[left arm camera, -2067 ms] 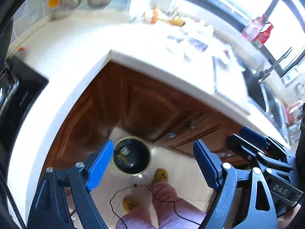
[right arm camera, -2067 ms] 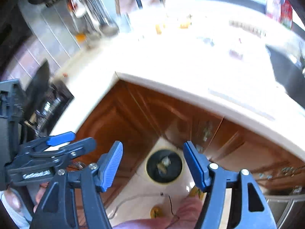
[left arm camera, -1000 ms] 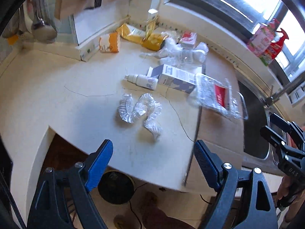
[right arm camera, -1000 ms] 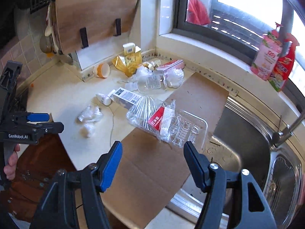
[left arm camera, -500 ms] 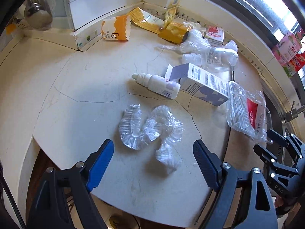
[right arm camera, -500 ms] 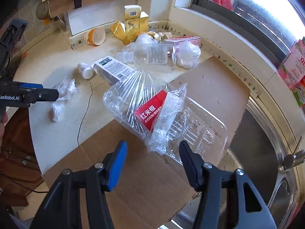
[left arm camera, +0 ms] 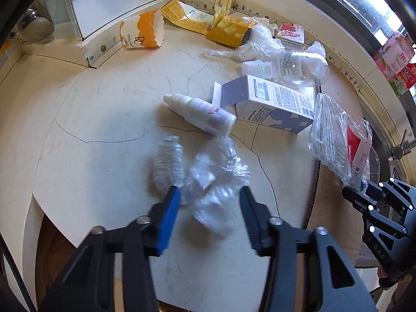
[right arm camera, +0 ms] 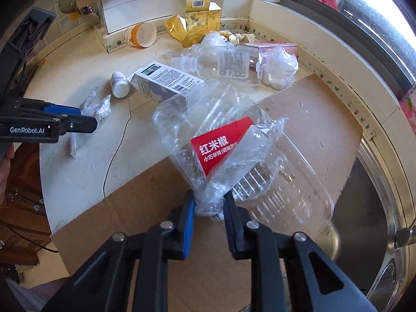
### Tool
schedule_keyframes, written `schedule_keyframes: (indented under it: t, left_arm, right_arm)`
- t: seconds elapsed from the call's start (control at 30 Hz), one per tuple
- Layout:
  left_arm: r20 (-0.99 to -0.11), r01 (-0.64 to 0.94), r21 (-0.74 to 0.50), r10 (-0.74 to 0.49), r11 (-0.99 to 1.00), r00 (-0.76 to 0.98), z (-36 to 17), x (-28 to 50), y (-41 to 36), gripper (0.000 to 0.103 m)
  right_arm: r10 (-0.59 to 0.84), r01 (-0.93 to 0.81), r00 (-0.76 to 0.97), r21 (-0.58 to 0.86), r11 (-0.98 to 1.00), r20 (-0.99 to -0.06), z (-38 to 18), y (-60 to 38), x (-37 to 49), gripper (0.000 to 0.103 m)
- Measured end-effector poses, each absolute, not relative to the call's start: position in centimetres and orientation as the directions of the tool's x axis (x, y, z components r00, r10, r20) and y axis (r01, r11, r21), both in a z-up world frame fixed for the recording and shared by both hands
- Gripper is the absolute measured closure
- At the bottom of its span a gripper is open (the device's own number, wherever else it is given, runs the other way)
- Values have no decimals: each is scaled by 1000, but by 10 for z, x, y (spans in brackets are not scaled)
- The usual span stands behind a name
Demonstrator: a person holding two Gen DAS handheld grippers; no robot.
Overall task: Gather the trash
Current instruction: 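Grasp the crumpled clear plastic with the left tool while the right tool grasps the red-label tray, then lift the plastic and tray and carry both down over the black bin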
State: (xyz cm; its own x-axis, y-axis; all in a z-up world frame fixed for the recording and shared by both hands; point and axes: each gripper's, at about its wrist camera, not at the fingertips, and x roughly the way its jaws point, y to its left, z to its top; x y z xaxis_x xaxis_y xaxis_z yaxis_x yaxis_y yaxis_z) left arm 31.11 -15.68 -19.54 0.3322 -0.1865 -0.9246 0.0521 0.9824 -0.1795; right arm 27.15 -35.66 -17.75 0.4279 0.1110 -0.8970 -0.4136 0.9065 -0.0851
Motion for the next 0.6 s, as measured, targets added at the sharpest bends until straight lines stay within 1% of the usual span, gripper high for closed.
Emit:
schedule_keyframes:
  t: [0.03, 0.07, 0.1, 0.13, 0.23, 0.43, 0.6]
  left_arm:
    - [-926, 56, -183, -191, 982, 326, -196, 311, -158, 76]
    - [-926, 60, -185, -194, 981, 323, -196, 311, -158, 84]
    - [-926, 65, -185, -196, 981, 322, -197, 311, -159, 89]
    - [-925, 68, -186, -198, 980, 325, -197, 311, -159, 90]
    - [-914, 79, -193, -209, 978, 348, -194, 308, -160, 98]
    - [-898, 79, -213, -227, 974, 376, -184, 300, -156, 100]
    - [-888, 65, -237, -243, 969, 392, -172, 287, -145, 100]
  right_arm:
    - [115, -418, 427, -83, 905, -897, -177, -356, 271, 86]
    - [121, -422, 426, -79, 903, -896, -176, -356, 270, 88]
    - [124, -425, 427, -77, 902, -896, -176, -356, 270, 88]
    - [128, -429, 427, -76, 900, -895, -175, -355, 269, 89]
    - [138, -435, 433, -72, 898, -891, -171, -354, 265, 91]
    - [170, -426, 429, -33, 904, -887, -156, -351, 254, 95]
    - [231, -392, 418, 55, 918, -879, -141, -353, 245, 97]
